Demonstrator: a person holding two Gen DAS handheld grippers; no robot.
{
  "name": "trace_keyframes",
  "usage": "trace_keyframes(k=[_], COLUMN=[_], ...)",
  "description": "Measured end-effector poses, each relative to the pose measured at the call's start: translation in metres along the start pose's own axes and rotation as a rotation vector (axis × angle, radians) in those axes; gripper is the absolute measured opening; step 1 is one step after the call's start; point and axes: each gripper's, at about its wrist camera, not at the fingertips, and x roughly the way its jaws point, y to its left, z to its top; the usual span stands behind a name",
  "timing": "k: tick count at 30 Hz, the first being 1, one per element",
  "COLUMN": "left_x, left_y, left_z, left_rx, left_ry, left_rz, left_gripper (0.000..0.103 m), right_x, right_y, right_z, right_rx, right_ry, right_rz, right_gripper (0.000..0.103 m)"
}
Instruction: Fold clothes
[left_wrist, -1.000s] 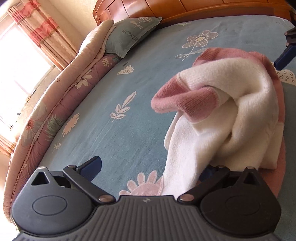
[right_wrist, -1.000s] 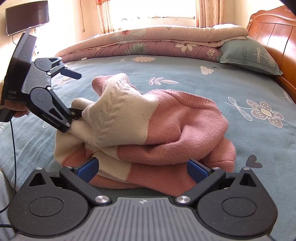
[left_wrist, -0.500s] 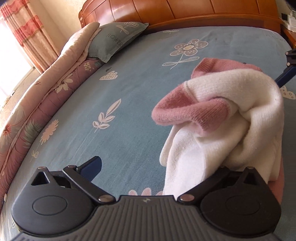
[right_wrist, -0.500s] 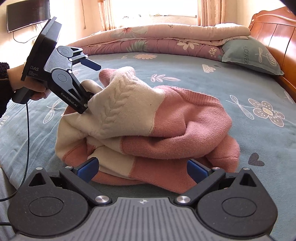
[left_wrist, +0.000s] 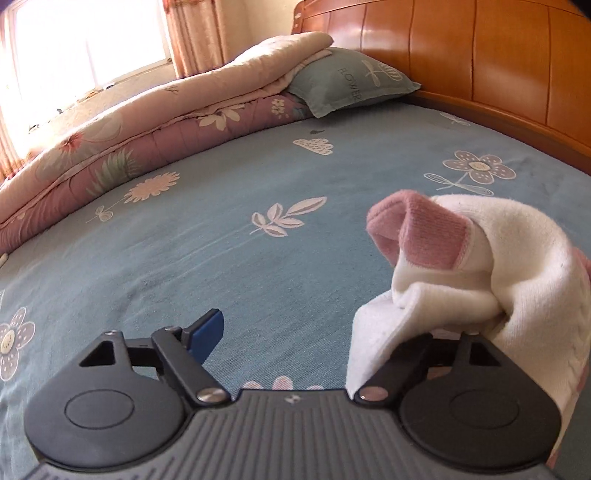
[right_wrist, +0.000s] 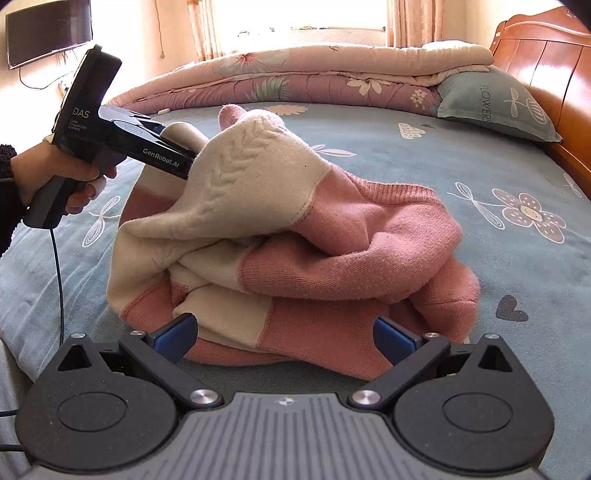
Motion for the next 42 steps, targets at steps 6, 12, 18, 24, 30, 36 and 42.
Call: trace_keyframes(k=[6, 12, 18, 24, 30, 36, 42], left_x=[0.012, 0.017, 0.017, 0.022, 0.028, 0.023, 0.011], left_y=[0.061, 0.096, 0.129, 0.174, 0.203, 0.188, 0.174], left_z=[-0.013, -0.031, -0.036, -0.041, -0.065, -0.075, -0.065], left_rx=[-0.219, -0.272, -0.342, -0.407, -0.46, -0.391, -0.289], left_ry=[0.056, 0.092, 0.104, 0.142, 0.209, 0.233, 0.207], left_rz=[0.096, 0.15, 0.176, 0.277, 0.34, 0.293, 0.193], left_gripper=[0.058, 0.058, 0.059, 0.06, 0.064, 0.062, 0.066], right_x=[0.0, 0.004, 0.008, 0.009, 0.009, 0.01, 0.053], right_y=[-0.003, -0.007, -0.011, -0.019, -0.023, -0.034, -0.07], right_z=[0.0, 0.0, -0.001, 0.001, 0.003, 0.019, 0.042], right_rx=[-0.018, -0.013, -0.013, 0.002, 0.003, -0.025, -0.022], right_ry=[-0.002, 0.008, 0.017, 0.014, 0.006, -0.019, 0.088], right_rz=[-0.023, -0.042, -0.062, -0.091, -0.113, -0.226, -0.361], right_gripper=[0.103, 0.103, 0.103, 0.103, 0.103, 0.103, 0.103])
